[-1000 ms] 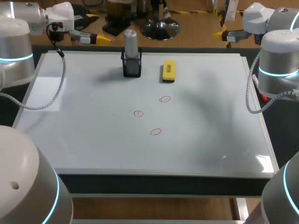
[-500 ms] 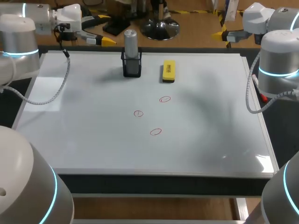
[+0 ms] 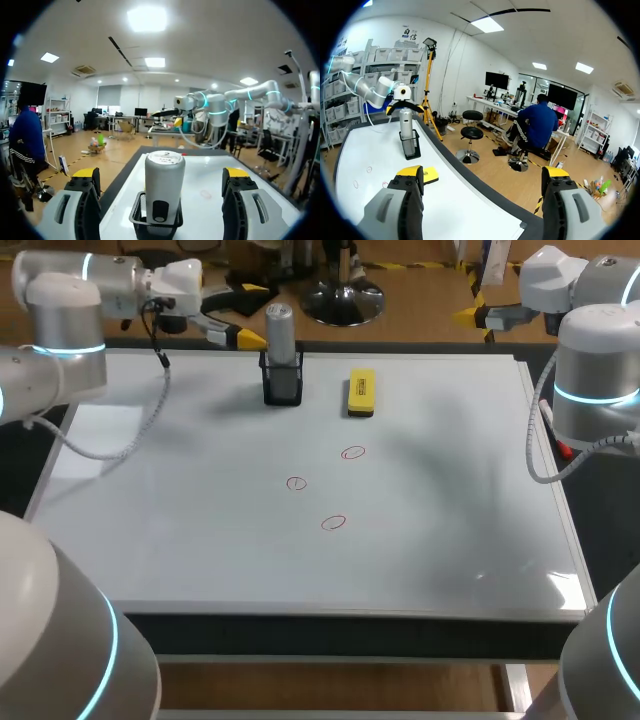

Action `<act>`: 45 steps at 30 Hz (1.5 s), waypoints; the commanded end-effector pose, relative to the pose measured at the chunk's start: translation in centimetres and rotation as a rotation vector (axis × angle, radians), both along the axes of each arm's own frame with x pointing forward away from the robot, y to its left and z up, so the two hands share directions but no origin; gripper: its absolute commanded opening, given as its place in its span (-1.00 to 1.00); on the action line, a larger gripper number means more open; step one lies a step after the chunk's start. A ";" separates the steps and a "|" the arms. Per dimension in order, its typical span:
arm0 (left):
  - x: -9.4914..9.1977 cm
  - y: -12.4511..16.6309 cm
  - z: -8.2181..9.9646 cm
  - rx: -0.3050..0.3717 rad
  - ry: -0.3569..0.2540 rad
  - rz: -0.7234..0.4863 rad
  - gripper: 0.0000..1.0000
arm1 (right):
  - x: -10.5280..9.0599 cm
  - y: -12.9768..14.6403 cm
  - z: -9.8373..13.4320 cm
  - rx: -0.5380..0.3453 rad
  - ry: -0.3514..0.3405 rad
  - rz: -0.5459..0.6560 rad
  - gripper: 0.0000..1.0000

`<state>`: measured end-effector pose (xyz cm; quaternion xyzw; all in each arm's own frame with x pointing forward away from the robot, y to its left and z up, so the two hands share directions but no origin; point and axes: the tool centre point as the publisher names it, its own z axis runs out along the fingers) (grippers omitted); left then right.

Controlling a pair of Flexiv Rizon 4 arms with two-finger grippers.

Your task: Pick up the inspection probe, press it on each red-marked spot on the whiteboard one by one, put down the probe, pick up the eraser, and wipe off all the red marks.

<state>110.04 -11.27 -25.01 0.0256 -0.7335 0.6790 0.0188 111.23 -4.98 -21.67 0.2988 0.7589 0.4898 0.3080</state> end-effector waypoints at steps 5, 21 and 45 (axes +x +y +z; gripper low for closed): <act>0.9 -1.3 -1.3 -0.016 0.019 -0.100 1.00 | 0.0 0.0 0.0 0.000 0.000 0.001 1.00; 0.5 -4.7 -2.4 -0.017 0.021 -0.087 1.00 | 0.0 0.0 0.0 0.000 0.000 0.001 1.00; -0.1 -5.3 -2.6 0.006 0.016 -0.045 1.00 | 0.0 0.0 0.0 0.000 0.000 0.001 1.00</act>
